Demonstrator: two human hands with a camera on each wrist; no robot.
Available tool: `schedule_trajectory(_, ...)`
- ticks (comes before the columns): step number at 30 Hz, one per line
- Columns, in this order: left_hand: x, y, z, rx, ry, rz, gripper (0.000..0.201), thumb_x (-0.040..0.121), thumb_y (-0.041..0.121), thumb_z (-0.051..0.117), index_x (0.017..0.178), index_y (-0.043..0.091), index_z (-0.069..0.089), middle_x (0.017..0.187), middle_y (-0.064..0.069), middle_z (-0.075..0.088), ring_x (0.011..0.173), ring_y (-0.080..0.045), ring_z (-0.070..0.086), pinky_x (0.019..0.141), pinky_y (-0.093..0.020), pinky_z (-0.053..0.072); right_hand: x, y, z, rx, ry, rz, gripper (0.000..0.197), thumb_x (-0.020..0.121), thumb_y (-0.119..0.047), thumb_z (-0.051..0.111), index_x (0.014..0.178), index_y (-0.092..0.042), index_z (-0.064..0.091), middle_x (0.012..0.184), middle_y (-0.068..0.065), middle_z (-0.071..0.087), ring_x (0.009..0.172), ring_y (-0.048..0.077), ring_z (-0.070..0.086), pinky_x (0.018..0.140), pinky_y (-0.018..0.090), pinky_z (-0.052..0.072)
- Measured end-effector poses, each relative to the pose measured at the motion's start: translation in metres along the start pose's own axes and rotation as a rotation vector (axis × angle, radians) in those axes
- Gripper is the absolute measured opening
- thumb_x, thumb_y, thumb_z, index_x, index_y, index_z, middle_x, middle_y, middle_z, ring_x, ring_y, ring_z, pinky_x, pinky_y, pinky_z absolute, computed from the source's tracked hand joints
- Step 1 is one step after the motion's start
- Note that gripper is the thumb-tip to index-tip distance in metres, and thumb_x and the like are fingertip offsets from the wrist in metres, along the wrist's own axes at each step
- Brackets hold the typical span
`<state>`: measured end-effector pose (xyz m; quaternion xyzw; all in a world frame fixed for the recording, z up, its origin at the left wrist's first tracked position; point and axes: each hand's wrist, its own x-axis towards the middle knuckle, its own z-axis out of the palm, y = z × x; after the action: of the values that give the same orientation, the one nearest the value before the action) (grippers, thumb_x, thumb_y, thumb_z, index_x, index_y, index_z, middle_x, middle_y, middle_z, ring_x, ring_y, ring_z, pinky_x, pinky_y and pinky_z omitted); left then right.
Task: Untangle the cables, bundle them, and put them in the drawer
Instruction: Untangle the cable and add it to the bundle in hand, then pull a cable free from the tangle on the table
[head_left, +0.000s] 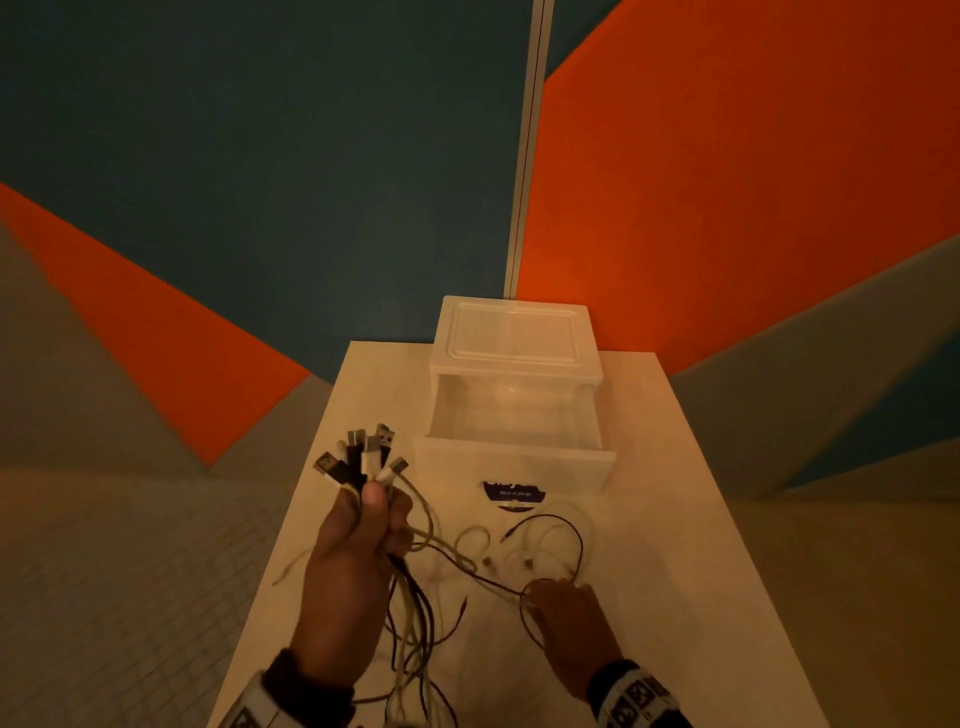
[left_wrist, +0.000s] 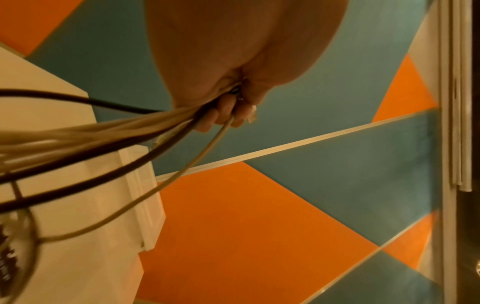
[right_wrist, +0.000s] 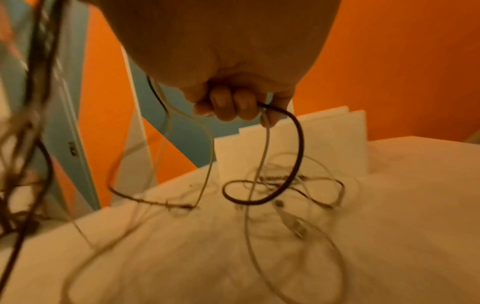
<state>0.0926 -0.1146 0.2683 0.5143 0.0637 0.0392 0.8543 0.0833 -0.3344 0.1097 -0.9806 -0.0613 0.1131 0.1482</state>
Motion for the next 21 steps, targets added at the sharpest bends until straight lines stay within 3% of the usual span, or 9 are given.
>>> schedule_trajectory(2,-0.001,0.008,-0.001,-0.016,-0.011,0.022,0.018,0.098,0.022,0.04,0.092,0.012,0.053,0.067,0.004,0.04,0.06,-0.01,0.03,0.058,-0.03,0.025,0.005,0.022,0.018,-0.087,-0.081,0.055,0.061,0.095,-0.038,0.001,0.126,-0.024,0.051,0.128,-0.006,0.056,0.121,0.019,0.051,0.103,0.04,0.035)
schedule_trajectory(3,-0.001,0.013,-0.003,-0.035,-0.017,0.027,0.019,0.099,0.022,0.039,0.091,0.012,0.053,0.068,0.004,0.039,0.06,-0.01,0.03,0.058,-0.03,0.026,0.006,0.035,0.025,-0.129,-0.151,0.103,0.057,0.094,-0.039,0.005,0.134,-0.024,0.043,0.136,-0.004,0.049,0.127,0.021,0.044,0.107,0.041,0.029)
schedule_trajectory(7,0.001,0.027,-0.007,-0.091,-0.07,0.066,0.016,0.1,0.023,0.038,0.091,0.013,0.046,0.072,0.002,0.037,0.062,-0.012,0.029,0.054,-0.024,0.033,0.011,0.069,0.033,-0.294,-0.326,0.211,0.045,0.098,-0.028,0.029,0.142,-0.022,0.034,0.144,0.002,0.042,0.131,0.025,0.038,0.11,0.045,0.026)
schedule_trajectory(11,-0.001,0.033,-0.004,-0.063,-0.098,0.074,0.02,0.1,0.023,0.036,0.1,0.01,0.051,0.071,0.002,0.037,0.061,-0.011,0.028,0.053,-0.023,0.033,0.023,0.082,0.029,-0.304,-0.261,0.298,0.046,0.099,-0.028,0.029,0.143,-0.019,0.031,0.15,0.003,0.034,0.137,0.025,0.03,0.113,0.045,0.024)
schedule_trajectory(14,-0.002,0.033,-0.002,-0.055,-0.11,0.055,0.022,0.1,0.024,0.036,0.106,0.009,0.051,0.07,0.001,0.037,0.061,-0.012,0.027,0.053,-0.023,0.034,0.029,0.081,0.013,-0.2,-0.213,0.341,0.059,0.095,-0.036,0.035,0.149,-0.018,0.017,0.157,0.002,0.018,0.145,0.021,0.014,0.119,0.051,0.006)
schedule_trajectory(17,-0.004,0.031,0.001,-0.047,-0.112,0.037,0.023,0.1,0.024,0.036,0.1,0.009,0.053,0.07,0.001,0.037,0.061,-0.012,0.027,0.053,-0.023,0.035,0.03,0.06,-0.025,-0.136,-0.174,0.294,0.081,0.087,-0.032,0.052,0.151,-0.019,0.003,0.16,0.0,0.003,0.149,0.021,-0.003,0.118,0.054,-0.006)
schedule_trajectory(19,-0.005,0.029,0.004,-0.039,-0.111,0.027,0.024,0.099,0.025,0.036,0.096,0.013,0.057,0.069,0.001,0.038,0.06,-0.011,0.028,0.053,-0.023,0.034,0.023,0.037,-0.046,-0.023,-0.044,0.191,0.085,0.08,-0.017,0.056,0.151,-0.021,0.008,0.16,-0.001,0.007,0.149,0.019,0.0,0.119,0.048,-0.005)
schedule_trajectory(21,-0.005,0.027,0.007,-0.031,-0.118,0.022,0.023,0.099,0.026,0.037,0.095,0.013,0.056,0.07,0.0,0.037,0.059,-0.011,0.029,0.053,-0.024,0.034,0.011,0.006,-0.063,0.274,0.033,0.037,0.086,0.072,-0.001,0.051,0.147,-0.028,0.019,0.154,-0.006,0.021,0.145,0.013,0.014,0.122,0.035,0.006)
